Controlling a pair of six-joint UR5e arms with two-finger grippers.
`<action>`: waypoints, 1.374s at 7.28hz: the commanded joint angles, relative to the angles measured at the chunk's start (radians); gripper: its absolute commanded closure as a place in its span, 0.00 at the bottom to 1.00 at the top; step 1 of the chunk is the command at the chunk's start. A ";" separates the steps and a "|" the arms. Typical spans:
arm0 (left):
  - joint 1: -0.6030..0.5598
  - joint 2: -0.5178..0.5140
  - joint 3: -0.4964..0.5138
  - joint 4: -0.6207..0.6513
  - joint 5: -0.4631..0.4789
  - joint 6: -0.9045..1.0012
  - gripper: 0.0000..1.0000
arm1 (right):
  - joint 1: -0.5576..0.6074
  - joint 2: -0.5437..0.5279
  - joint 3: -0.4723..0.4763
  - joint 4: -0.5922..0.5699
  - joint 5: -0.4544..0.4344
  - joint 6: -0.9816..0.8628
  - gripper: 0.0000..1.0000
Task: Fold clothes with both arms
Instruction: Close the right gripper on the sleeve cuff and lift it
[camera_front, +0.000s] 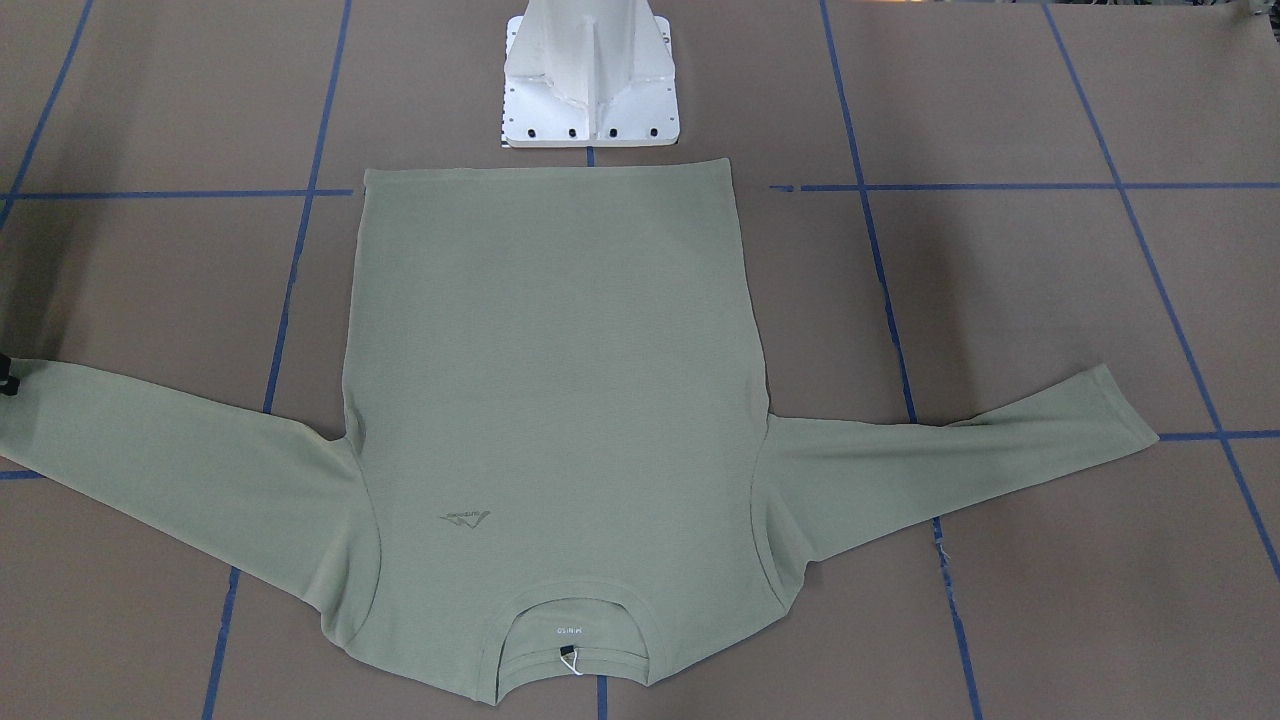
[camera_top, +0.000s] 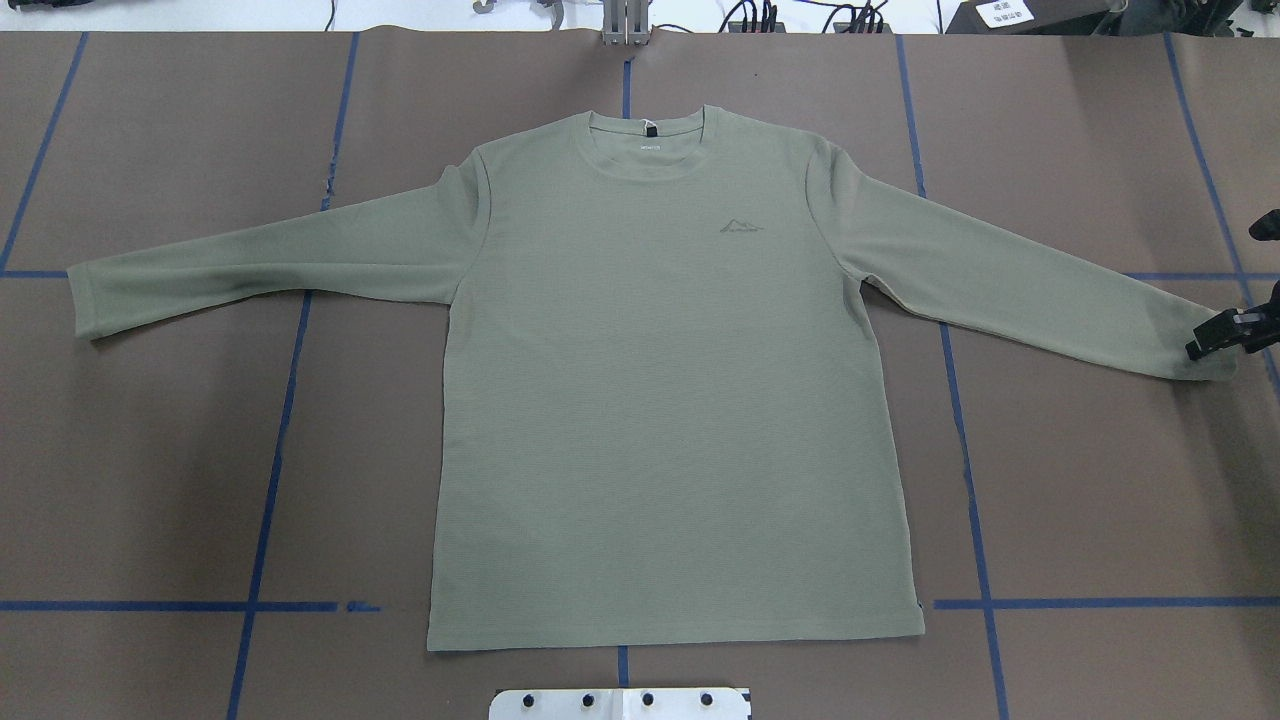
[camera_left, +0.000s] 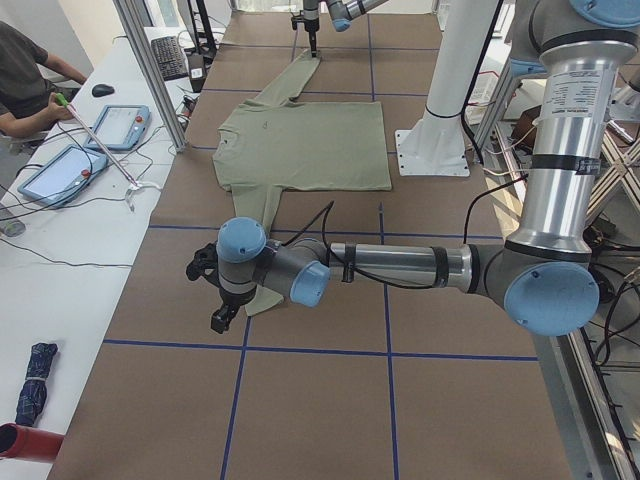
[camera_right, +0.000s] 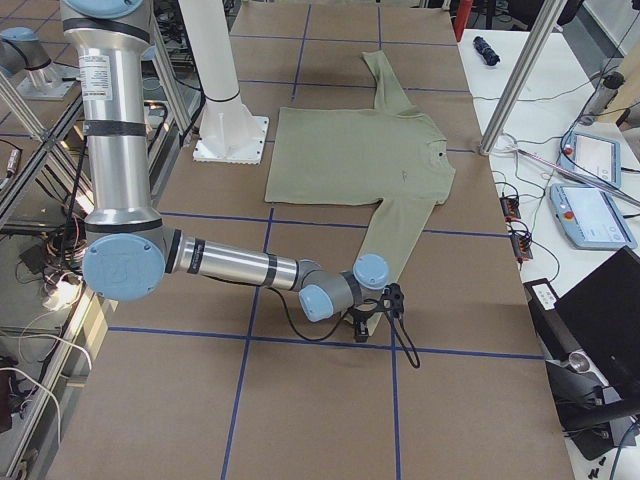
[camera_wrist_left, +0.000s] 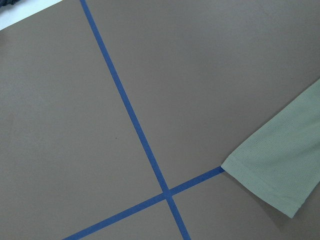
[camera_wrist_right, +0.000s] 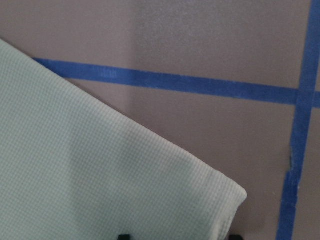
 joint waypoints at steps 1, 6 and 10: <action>0.000 -0.001 0.000 0.000 0.000 0.000 0.00 | 0.001 0.000 0.009 0.003 0.005 -0.002 1.00; 0.000 0.000 0.000 0.000 0.000 -0.002 0.00 | 0.009 0.004 0.154 -0.004 0.060 0.006 1.00; 0.000 0.005 -0.005 0.000 -0.002 0.003 0.00 | -0.015 0.360 0.231 -0.287 0.157 0.062 1.00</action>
